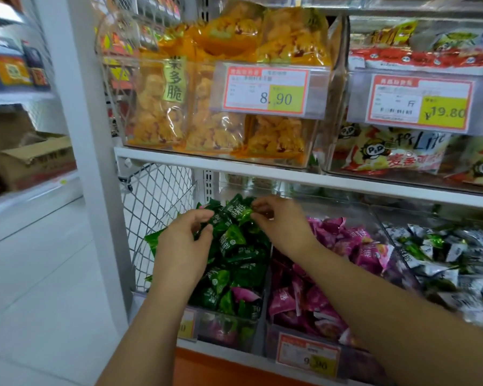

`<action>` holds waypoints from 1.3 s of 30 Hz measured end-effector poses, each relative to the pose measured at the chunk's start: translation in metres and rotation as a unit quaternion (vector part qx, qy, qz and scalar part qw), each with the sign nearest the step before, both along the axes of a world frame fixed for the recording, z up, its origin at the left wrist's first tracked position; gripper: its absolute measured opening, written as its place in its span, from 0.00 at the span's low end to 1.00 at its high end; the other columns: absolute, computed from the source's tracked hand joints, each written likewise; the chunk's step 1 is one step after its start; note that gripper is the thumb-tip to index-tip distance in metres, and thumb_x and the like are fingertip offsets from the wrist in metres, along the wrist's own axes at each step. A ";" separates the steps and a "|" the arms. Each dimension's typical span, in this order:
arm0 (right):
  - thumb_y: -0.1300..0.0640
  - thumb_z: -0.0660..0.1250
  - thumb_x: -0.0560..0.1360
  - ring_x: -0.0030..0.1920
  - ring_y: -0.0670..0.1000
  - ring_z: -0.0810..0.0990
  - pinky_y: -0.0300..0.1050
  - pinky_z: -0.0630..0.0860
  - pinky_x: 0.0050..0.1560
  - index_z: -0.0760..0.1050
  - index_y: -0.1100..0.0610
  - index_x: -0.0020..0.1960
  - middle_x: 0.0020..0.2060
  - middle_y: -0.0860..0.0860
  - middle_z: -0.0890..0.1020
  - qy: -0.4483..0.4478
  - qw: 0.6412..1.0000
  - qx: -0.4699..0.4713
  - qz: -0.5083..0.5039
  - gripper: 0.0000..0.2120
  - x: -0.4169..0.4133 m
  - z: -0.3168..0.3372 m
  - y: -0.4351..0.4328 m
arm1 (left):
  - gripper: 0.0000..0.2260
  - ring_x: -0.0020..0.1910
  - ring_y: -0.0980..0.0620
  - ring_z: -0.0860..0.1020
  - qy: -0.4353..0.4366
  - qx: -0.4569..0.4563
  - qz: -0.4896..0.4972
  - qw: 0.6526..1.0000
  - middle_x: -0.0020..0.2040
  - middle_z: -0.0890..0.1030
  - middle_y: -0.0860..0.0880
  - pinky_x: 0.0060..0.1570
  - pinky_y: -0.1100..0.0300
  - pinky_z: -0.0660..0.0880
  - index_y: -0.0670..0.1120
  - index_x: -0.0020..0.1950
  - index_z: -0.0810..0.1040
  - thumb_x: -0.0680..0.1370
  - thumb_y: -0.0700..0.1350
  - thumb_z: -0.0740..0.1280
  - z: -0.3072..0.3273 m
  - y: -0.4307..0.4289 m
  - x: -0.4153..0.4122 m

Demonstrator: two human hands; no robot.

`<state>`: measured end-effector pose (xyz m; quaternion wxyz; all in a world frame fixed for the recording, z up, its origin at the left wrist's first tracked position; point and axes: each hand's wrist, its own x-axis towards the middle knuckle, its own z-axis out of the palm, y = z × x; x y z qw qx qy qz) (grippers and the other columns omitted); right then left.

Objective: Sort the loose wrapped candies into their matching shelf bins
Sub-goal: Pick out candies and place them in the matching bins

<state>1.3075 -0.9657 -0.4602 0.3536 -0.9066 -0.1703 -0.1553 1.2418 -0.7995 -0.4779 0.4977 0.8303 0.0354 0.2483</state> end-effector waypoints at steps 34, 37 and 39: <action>0.51 0.65 0.75 0.51 0.50 0.80 0.45 0.71 0.56 0.81 0.46 0.50 0.49 0.47 0.83 0.036 0.909 -0.410 -0.064 0.07 0.021 -0.005 -0.098 | 0.14 0.73 0.58 0.56 0.056 0.254 -0.136 0.956 0.69 0.66 0.64 0.73 0.42 0.40 0.62 0.65 0.72 0.81 0.55 0.55 -0.004 -0.039 0.021; 0.51 0.67 0.75 0.45 0.47 0.80 0.40 0.72 0.44 0.79 0.46 0.43 0.42 0.45 0.81 0.058 0.965 -0.248 -0.063 0.03 0.012 0.003 -0.105 | 0.12 0.70 0.58 0.62 0.024 0.239 -0.124 0.963 0.64 0.70 0.64 0.74 0.43 0.42 0.61 0.62 0.74 0.80 0.52 0.59 -0.003 -0.040 0.019; 0.53 0.68 0.75 0.43 0.45 0.79 0.38 0.72 0.43 0.78 0.49 0.42 0.40 0.45 0.81 0.054 0.990 -0.122 -0.055 0.03 0.001 0.010 -0.107 | 0.12 0.68 0.58 0.66 0.002 0.224 -0.125 0.966 0.63 0.72 0.62 0.74 0.43 0.45 0.59 0.62 0.75 0.80 0.51 0.61 0.000 -0.042 0.018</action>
